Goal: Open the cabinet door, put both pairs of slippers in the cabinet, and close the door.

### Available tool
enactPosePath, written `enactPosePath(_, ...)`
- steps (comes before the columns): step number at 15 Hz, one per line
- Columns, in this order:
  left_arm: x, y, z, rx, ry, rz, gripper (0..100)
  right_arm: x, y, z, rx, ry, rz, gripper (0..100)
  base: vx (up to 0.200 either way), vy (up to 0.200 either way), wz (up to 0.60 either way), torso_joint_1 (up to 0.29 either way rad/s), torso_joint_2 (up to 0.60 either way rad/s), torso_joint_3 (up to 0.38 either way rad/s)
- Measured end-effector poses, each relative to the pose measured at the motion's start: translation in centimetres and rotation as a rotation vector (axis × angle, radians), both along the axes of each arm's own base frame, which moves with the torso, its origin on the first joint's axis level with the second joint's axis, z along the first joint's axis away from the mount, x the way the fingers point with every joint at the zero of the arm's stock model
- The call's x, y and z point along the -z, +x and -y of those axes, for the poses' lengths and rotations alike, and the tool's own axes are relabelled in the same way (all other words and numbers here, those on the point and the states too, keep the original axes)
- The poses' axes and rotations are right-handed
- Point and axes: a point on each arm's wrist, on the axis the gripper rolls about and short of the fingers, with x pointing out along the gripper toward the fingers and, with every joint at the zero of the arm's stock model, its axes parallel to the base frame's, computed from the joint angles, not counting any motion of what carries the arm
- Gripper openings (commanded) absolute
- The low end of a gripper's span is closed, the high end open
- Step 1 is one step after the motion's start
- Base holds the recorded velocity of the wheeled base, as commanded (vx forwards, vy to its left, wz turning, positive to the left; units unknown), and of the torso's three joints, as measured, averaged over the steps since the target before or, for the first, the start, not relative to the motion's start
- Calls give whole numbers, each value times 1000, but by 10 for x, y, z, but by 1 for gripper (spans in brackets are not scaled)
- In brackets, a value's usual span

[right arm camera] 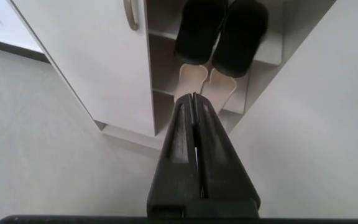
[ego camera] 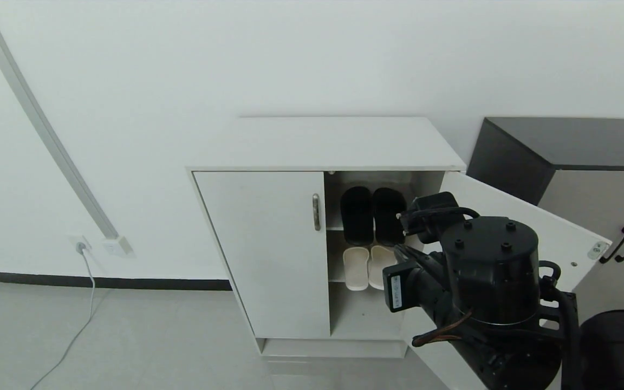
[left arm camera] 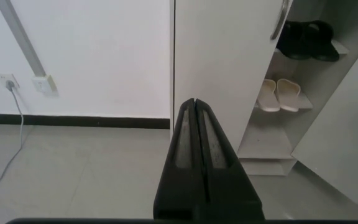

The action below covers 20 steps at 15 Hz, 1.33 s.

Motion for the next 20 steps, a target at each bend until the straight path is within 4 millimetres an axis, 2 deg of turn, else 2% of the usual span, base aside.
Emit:
enactPosePath(11,0,0,0,0,0,0,0,5,-1,2,-4,-14,-12,0,0,0,0,239,-559,-314)
enactPosePath(17,0,0,0,1,0,0,0,7,-1,2,-6,-21,-16,0,0,0,0,22,-46,-22)
enactPosePath(20,0,0,0,2,0,0,0,9,-1,1,-7,-25,-20,0,0,0,-600,6,2,1)
